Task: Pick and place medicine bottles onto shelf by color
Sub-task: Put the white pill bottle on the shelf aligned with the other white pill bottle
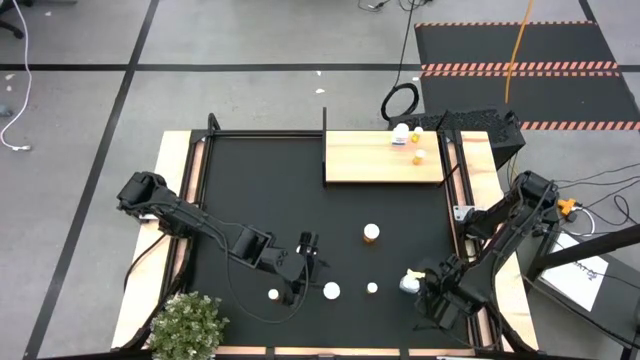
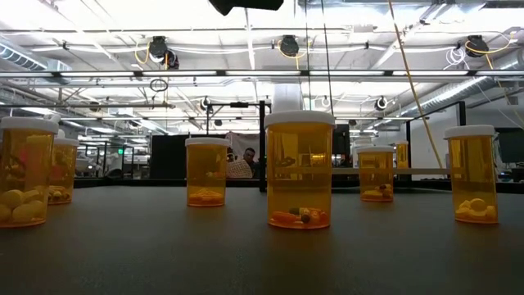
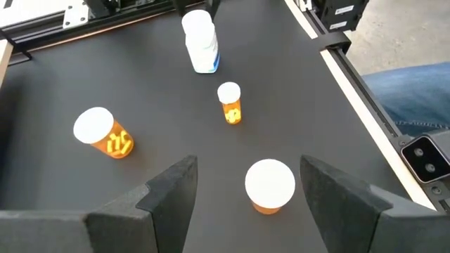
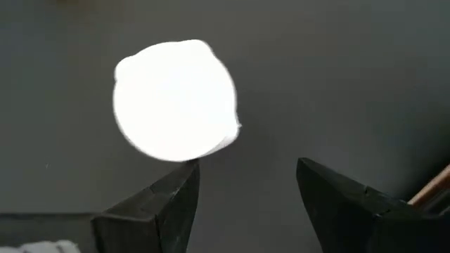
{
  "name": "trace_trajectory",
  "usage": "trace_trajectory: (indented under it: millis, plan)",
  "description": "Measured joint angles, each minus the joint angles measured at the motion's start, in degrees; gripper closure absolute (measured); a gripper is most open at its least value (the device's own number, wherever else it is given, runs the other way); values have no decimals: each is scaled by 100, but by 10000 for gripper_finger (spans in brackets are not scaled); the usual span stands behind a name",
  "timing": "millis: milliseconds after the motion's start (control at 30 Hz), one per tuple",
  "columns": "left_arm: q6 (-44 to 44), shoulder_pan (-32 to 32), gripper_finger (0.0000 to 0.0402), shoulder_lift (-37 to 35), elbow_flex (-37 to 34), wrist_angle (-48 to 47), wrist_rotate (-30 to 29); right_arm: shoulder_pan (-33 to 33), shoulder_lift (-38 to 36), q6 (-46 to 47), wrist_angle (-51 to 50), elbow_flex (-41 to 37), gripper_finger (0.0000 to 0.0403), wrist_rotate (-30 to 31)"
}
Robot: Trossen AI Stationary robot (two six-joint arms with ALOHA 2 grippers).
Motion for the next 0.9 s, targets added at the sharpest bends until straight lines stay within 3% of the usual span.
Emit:
trace_trajectory:
  millis: [400,600,900]
  plan:
    - [-51,0,151,0,0,-6,0,4,0,-1452,253,0,172,16]
    - [-91,0,151,0,0,-5,2,-35,-29,-1587,284,0,170,127]
    - [-111,-4,151,2,0,-1,2,-113,-179,-2058,319,0,132,339]
